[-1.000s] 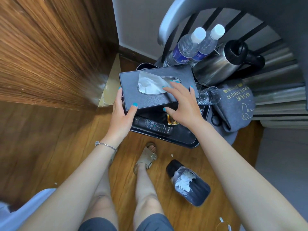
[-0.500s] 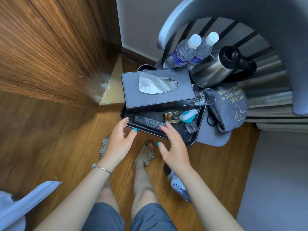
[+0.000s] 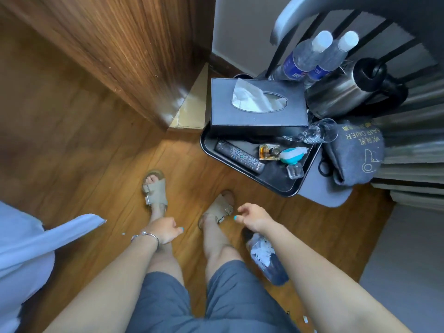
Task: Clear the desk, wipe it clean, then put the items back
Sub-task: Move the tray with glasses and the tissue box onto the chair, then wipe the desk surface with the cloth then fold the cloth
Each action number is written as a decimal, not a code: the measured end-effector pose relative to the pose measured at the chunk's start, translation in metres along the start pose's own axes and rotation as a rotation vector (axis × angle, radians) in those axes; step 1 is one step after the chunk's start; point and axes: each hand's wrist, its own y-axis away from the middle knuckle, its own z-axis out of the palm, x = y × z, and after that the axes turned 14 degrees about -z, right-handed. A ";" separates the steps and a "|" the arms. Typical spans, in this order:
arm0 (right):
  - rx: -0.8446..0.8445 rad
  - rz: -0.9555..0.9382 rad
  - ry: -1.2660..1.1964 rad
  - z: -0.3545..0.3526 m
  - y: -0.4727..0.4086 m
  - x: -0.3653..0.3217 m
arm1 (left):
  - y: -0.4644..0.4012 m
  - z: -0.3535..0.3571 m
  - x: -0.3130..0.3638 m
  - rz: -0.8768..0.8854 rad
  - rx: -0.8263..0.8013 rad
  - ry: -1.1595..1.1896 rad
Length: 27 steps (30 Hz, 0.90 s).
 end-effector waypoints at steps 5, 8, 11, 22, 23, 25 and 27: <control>0.028 -0.127 -0.026 -0.010 -0.004 -0.007 | -0.010 0.020 -0.031 -0.010 0.077 0.243; -0.010 -0.082 0.045 -0.004 0.003 -0.014 | -0.003 0.030 -0.048 0.000 0.075 0.260; -0.002 -0.084 0.066 0.007 0.020 -0.034 | 0.006 0.040 -0.072 -0.004 0.027 0.375; -0.042 -0.276 0.339 0.079 0.102 -0.152 | 0.115 0.053 -0.197 0.004 0.195 0.638; -0.053 -0.297 0.368 0.087 0.106 -0.163 | 0.120 0.056 -0.208 -0.004 0.185 0.667; -0.081 -0.330 0.408 0.103 0.113 -0.185 | 0.131 0.056 -0.221 0.004 0.168 0.728; -0.108 -0.371 0.465 0.117 0.119 -0.214 | 0.141 0.047 -0.232 0.026 0.187 0.767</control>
